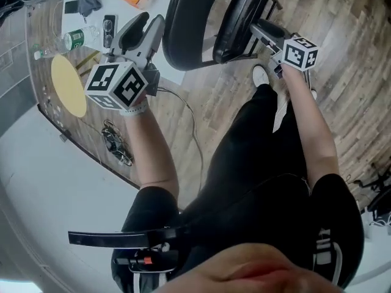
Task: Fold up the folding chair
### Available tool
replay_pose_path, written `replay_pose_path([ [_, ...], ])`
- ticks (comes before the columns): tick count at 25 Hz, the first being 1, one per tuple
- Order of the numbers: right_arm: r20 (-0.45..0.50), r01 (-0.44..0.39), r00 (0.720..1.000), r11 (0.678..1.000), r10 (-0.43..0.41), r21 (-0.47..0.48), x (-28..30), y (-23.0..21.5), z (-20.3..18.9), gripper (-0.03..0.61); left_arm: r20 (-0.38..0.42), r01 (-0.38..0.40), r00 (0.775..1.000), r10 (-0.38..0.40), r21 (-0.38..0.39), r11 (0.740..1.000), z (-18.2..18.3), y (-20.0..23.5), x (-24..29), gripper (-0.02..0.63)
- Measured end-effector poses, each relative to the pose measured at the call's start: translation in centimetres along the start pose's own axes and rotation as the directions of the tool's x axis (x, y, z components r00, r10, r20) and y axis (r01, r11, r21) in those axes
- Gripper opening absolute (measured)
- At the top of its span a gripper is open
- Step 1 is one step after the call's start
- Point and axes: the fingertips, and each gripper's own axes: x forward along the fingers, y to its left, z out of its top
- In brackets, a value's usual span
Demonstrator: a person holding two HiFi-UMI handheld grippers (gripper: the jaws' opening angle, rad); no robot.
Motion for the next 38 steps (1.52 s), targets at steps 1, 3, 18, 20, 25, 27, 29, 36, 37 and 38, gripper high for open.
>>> replay_pose_path([
  [1,0.016,-0.006,1.0,0.998,0.006,-0.059,-1.5,1.4,1.2,0.183,0.042,0.001,0.999,-0.002,0.005,1.0,0.4,-1.0,-1.0,0.15],
  [3,0.038,-0.024,0.999,0.985,0.031,-0.173,-4.4,4.7,3.2,0.159,0.124,0.03,0.992,-0.031,0.013,0.999,0.4,-3.9,-2.5,0.149],
  [18,-0.062,-0.151,0.987,0.713,0.149,-0.684,-22.1,26.6,6.2,0.012,0.327,0.19,0.926,-0.188,0.026,0.981,-2.9,-27.8,-8.8,0.005],
  [20,-0.076,-0.169,0.984,0.691,0.163,-0.703,-24.2,28.7,6.6,0.012,0.338,0.192,0.921,-0.195,0.043,0.981,-2.3,-30.1,-10.0,0.005],
  [25,-0.073,-0.185,0.978,0.647,0.196,-0.74,-28.4,32.7,8.1,0.012,0.358,0.201,0.908,-0.217,0.082,0.976,-1.4,-34.8,-11.7,0.005],
  [27,-0.074,-0.183,0.978,0.626,0.196,-0.758,-29.8,33.8,8.6,0.012,0.379,0.196,0.901,-0.213,0.084,0.977,-0.8,-36.2,-12.2,0.005],
  [29,-0.079,-0.187,0.977,0.612,0.2,-0.768,-30.6,34.4,8.9,0.012,0.396,0.189,0.894,-0.208,0.086,0.978,-0.2,-37.0,-12.5,0.005],
  [36,-0.095,-0.22,0.968,0.608,0.232,-0.763,-31.2,36.2,8.4,0.012,0.402,0.186,0.89,-0.214,0.106,0.977,0.3,-38.0,-12.9,0.005],
  [37,-0.093,-0.222,0.967,0.61,0.235,-0.761,-31.6,36.4,8.4,0.012,0.406,0.182,0.889,-0.212,0.111,0.977,0.4,-38.4,-13.1,0.005],
  [38,-0.094,-0.223,0.967,0.612,0.236,-0.759,-32.0,36.5,8.3,0.012,0.412,0.179,0.887,-0.21,0.113,0.977,0.6,-38.8,-13.2,0.005],
])
